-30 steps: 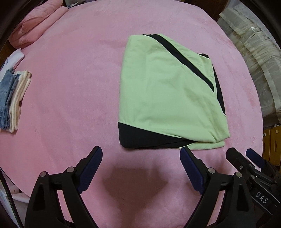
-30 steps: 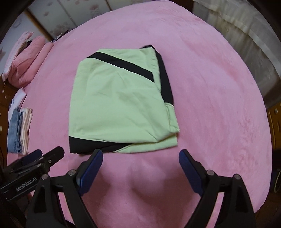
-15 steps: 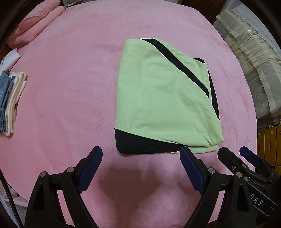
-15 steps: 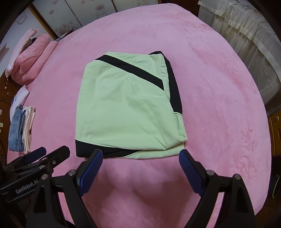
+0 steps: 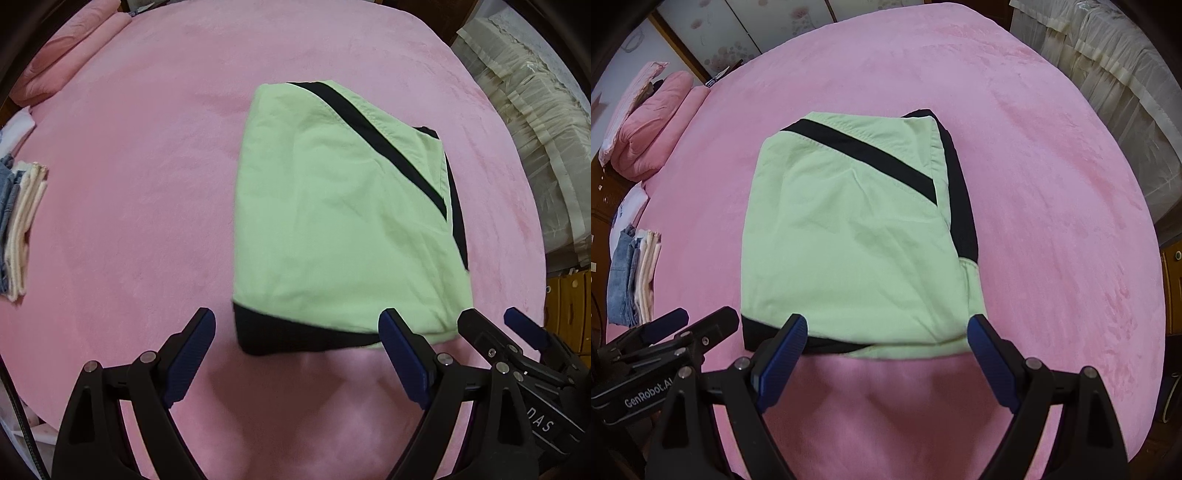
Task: Fold large clothes
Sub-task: 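Open both tools and withdraw them from the folded green bundle, then grasp the folded green bundle edge with the left and right tools and lift it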
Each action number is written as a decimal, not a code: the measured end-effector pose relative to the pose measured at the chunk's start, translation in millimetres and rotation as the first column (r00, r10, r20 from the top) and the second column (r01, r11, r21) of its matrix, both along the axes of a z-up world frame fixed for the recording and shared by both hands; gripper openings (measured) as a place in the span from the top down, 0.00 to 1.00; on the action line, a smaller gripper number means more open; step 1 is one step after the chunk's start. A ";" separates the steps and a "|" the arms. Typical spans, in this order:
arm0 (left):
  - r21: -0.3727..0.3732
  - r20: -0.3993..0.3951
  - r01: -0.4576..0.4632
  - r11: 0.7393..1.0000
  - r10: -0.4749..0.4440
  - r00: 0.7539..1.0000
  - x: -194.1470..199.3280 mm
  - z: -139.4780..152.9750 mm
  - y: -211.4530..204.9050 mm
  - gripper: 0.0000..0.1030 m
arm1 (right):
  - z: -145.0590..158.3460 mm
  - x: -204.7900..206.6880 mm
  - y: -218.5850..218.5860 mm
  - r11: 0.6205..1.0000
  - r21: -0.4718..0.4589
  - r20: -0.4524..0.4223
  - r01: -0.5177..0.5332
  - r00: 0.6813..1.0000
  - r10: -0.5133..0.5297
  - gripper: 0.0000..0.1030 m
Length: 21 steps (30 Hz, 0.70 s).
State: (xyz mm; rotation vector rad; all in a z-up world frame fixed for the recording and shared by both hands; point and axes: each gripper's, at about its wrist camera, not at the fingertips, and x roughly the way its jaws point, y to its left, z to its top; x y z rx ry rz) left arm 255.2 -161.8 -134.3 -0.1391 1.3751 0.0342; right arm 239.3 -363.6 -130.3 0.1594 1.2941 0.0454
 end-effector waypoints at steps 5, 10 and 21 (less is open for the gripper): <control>-0.023 -0.023 -0.005 1.000 0.005 1.000 27.7 -19.0 3.7 0.14 | -11.5 24.9 -8.7 1.000 0.000 -0.012 0.005 1.000 -0.005 0.14; -0.008 -0.070 -0.012 1.000 0.012 0.997 59.8 -52.9 14.8 0.14 | -42.8 55.6 -25.1 1.000 -0.021 -0.064 0.006 0.998 -0.007 0.14; -0.306 -0.222 -0.139 0.942 0.071 0.972 95.3 -124.7 69.2 0.14 | -103.1 95.3 -86.5 0.973 0.231 -0.133 0.019 0.991 0.012 0.14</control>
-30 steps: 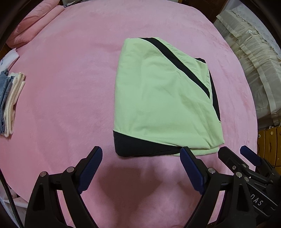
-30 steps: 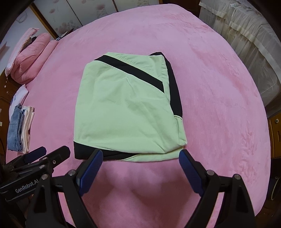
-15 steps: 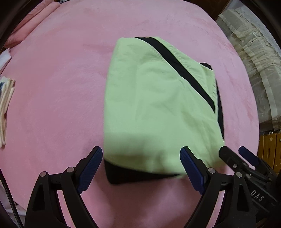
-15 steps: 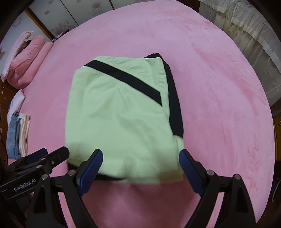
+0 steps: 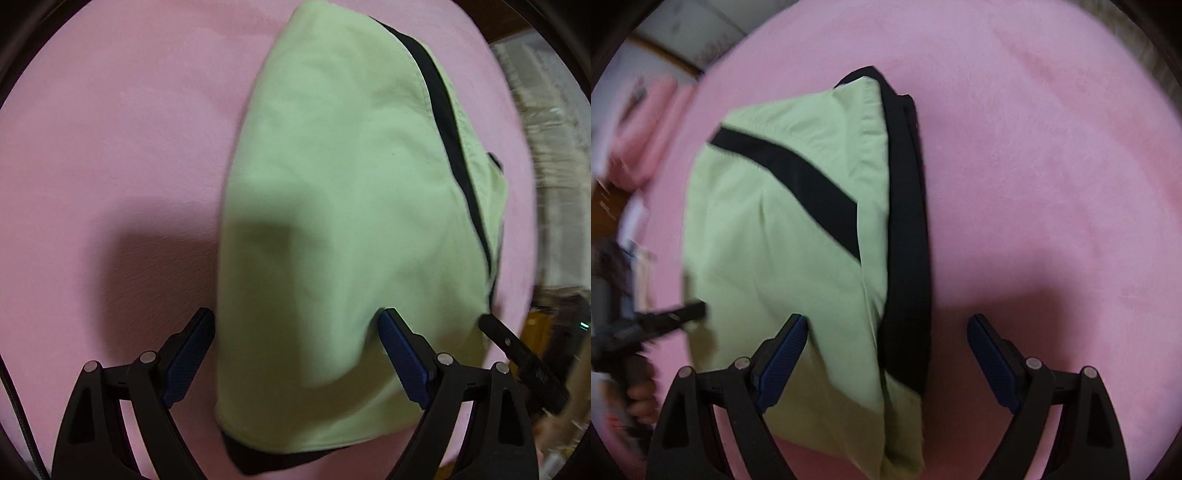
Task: Fold large clothes
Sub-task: 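Grasp the folded green bundle edge with the left and right tools and lift it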
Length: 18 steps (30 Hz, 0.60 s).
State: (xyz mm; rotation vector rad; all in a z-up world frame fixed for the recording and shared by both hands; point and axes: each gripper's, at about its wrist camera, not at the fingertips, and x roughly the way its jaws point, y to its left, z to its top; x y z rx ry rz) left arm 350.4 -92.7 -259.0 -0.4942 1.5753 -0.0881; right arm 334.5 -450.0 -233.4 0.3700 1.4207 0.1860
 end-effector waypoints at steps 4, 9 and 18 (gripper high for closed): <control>-0.121 -0.012 -0.041 0.992 0.039 0.999 9.9 -20.6 9.6 0.14 | -21.1 10.3 -17.4 0.966 0.246 -0.040 0.079 0.997 -0.071 0.14; -0.186 -0.017 -0.093 0.978 0.091 0.996 17.2 -34.1 9.7 0.14 | -38.6 22.2 -5.3 0.917 0.396 -0.075 0.056 0.997 -0.028 0.31; 0.018 0.106 -0.097 0.995 0.095 0.990 -1.1 19.6 -9.6 0.62 | -30.1 16.9 2.7 0.907 0.420 -0.042 0.040 0.999 -0.025 0.88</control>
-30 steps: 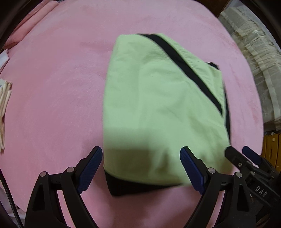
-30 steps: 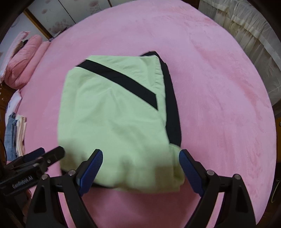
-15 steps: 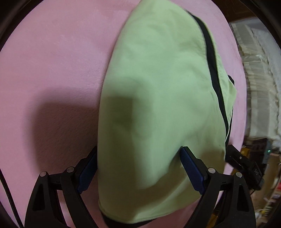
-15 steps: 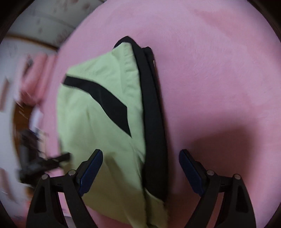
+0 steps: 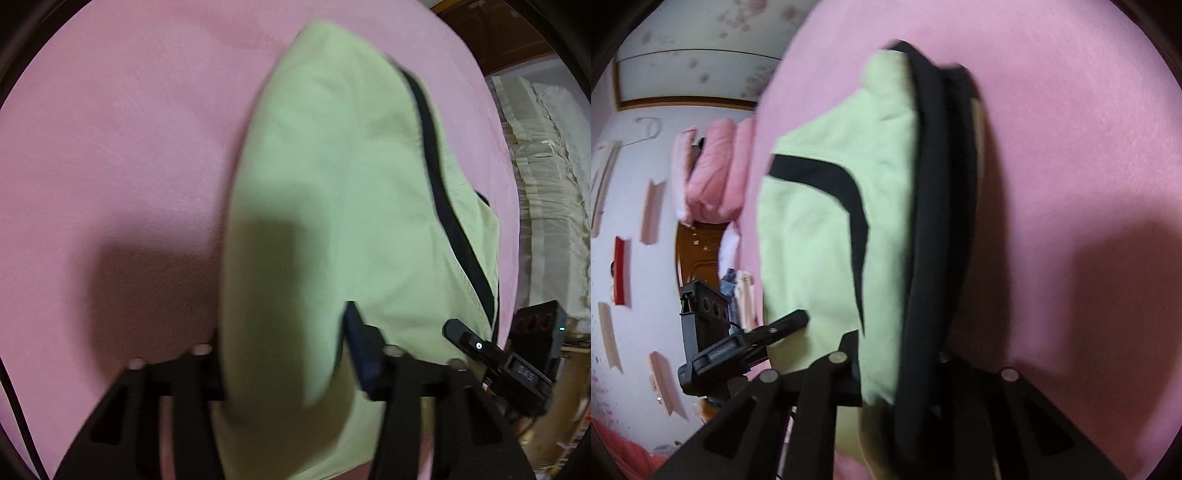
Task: Fold large clothes
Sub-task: 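Grasp the folded green bundle edge with the left and right tools and lift it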
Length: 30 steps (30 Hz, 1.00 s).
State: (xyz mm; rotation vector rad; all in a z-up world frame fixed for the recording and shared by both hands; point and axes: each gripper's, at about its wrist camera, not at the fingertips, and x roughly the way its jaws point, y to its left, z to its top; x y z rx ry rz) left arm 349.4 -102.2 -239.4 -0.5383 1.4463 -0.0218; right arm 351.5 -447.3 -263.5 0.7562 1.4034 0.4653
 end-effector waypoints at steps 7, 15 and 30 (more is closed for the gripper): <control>0.136 -0.013 0.053 0.989 -0.052 0.999 -31.4 57.7 -31.2 0.71 | 62.3 -49.0 43.1 0.989 -0.141 0.091 -0.033 0.995 0.046 0.90; 0.090 -0.079 0.105 0.990 -0.098 0.992 -126.0 112.5 -42.1 0.73 | 111.9 -172.9 36.9 0.989 -0.142 0.121 -0.029 0.992 0.046 0.91; 0.051 0.045 0.072 0.996 -0.074 0.996 -231.0 213.8 47.5 0.74 | 191.0 -298.6 131.9 0.978 -0.170 0.178 -0.123 0.972 0.153 0.91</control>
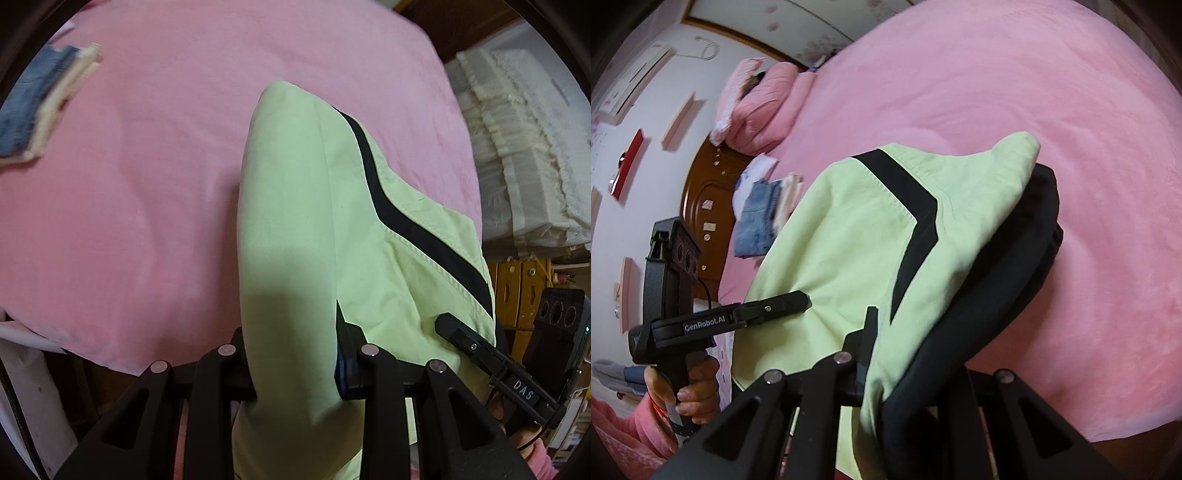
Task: Fold large clothes
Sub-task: 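Grasp the folded green bundle edge with the left and right tools and lift it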
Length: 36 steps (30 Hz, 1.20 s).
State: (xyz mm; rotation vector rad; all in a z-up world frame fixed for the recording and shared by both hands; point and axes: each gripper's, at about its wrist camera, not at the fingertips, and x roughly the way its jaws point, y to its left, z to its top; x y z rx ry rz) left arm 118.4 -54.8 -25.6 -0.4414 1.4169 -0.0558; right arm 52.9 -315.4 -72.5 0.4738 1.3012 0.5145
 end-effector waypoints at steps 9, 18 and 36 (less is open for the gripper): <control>0.002 0.110 -0.046 0.999 0.046 0.993 -88.5 51.4 174.1 0.74 | 46.1 -38.8 167.5 0.999 0.028 0.076 -0.015 0.997 0.012 0.91; 0.119 0.167 -0.150 0.981 0.129 0.978 -116.9 116.5 341.9 0.74 | 78.5 -19.5 327.0 0.983 0.087 0.130 -0.164 0.980 0.152 0.91; 0.445 0.336 -0.163 0.880 0.005 0.942 84.8 189.6 574.1 0.73 | 82.5 183.1 579.5 0.914 0.329 0.360 -0.236 0.927 0.110 0.90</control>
